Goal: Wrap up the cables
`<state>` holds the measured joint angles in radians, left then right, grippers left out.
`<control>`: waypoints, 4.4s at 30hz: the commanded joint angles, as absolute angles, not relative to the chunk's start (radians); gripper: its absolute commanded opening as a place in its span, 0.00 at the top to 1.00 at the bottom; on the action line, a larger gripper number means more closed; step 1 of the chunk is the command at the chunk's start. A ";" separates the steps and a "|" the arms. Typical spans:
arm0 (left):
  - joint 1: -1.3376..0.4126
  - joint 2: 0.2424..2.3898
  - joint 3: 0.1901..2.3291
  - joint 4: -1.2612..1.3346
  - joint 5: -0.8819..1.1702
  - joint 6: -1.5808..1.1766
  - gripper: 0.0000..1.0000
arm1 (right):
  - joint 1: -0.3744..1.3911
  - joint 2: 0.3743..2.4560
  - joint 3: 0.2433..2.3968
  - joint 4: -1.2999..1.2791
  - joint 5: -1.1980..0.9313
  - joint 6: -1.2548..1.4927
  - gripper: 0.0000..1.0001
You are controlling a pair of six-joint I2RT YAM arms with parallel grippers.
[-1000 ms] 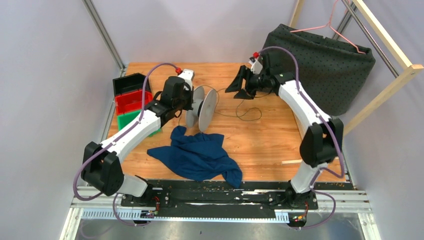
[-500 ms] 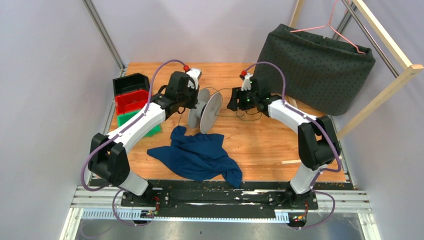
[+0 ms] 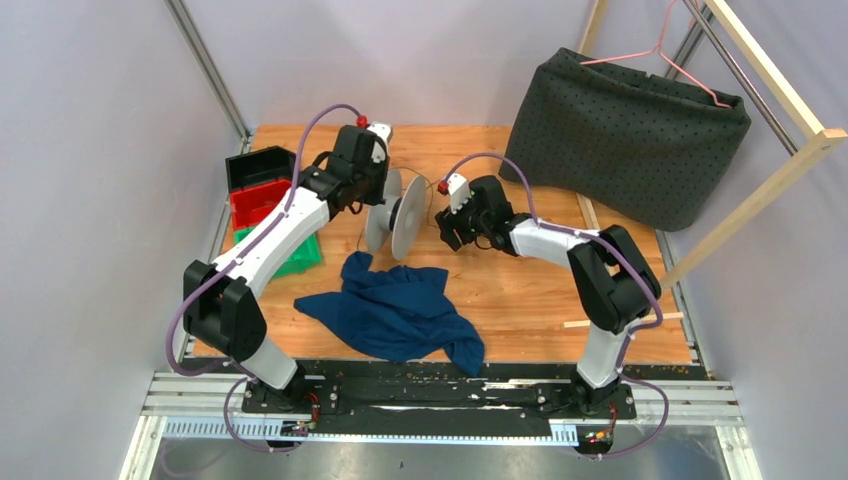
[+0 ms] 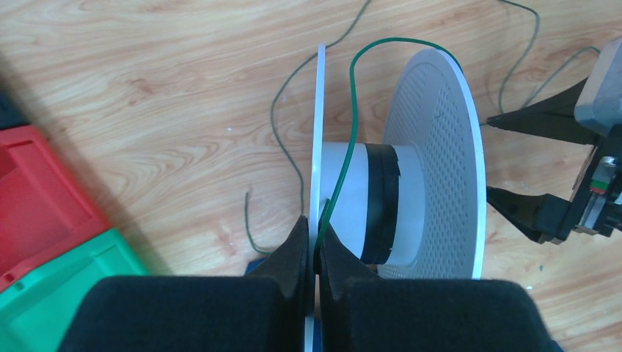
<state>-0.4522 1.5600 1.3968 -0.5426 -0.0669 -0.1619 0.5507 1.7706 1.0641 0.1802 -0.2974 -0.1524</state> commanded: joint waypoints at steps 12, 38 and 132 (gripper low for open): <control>-0.400 1.576 1.518 -0.626 -0.077 -0.166 1.00 | 0.564 1.950 1.166 0.300 -0.236 -0.253 0.28; -0.332 1.595 1.656 -0.746 0.046 -0.249 1.00 | 0.579 2.041 1.212 0.489 -0.371 -0.053 0.26; -0.437 1.403 1.230 -0.056 -0.290 -0.488 1.00 | 0.594 1.617 1.382 0.372 -0.907 0.580 0.96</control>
<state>-0.4355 1.4368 1.2400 -0.1539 -0.3119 -0.5682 0.6258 1.6470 1.3479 0.1776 -0.8471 0.4557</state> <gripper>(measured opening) 0.021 0.032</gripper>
